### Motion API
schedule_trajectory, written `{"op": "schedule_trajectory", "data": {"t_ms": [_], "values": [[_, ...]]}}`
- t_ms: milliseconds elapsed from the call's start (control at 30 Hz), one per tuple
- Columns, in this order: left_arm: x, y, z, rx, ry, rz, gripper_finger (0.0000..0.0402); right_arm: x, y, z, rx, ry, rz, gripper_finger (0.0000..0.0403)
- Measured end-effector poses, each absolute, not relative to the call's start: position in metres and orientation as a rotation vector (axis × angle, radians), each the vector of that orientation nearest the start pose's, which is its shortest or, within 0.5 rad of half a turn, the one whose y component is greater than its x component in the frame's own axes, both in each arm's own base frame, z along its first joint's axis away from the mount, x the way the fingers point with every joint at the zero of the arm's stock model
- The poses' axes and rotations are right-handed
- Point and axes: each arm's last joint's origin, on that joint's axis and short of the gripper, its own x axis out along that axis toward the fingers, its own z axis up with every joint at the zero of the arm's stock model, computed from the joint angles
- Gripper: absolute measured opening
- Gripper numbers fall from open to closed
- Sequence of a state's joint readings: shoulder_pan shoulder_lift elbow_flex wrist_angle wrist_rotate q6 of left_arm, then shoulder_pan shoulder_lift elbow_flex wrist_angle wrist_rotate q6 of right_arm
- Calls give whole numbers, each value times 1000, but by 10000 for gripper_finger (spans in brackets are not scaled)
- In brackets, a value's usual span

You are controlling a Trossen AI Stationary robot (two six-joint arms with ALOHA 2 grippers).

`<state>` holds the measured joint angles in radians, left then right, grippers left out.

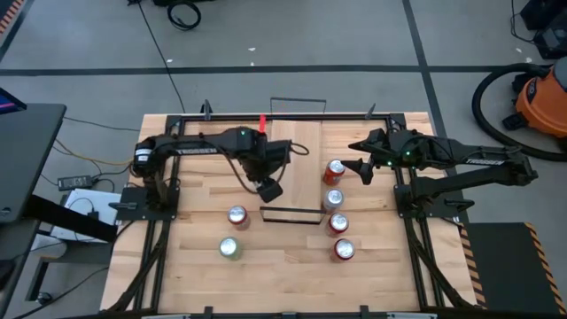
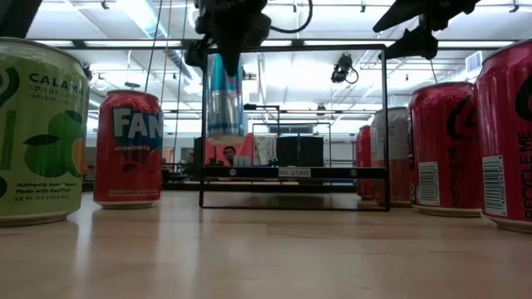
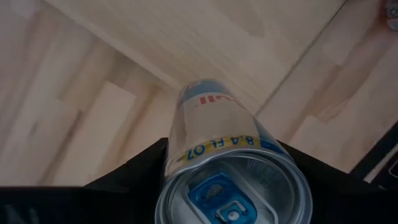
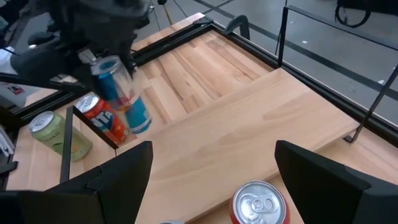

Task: Place canned beverage on shelf
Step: Put the blue soda can on the shelf

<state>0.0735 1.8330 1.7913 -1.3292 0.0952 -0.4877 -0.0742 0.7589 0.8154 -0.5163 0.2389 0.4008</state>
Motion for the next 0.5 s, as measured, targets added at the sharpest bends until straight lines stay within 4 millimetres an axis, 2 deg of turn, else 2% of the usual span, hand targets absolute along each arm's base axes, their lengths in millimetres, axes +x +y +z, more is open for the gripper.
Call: {"op": "schedule_trajectory", "data": {"t_ms": [167, 500], "values": [[362, 7, 311, -562, 1313, 335, 251, 155, -18, 316, 349, 395, -396, 348], [368, 6, 303, -595, 1298, 438, 251, 157, -19, 316, 345, 395, -393, 348]]}}
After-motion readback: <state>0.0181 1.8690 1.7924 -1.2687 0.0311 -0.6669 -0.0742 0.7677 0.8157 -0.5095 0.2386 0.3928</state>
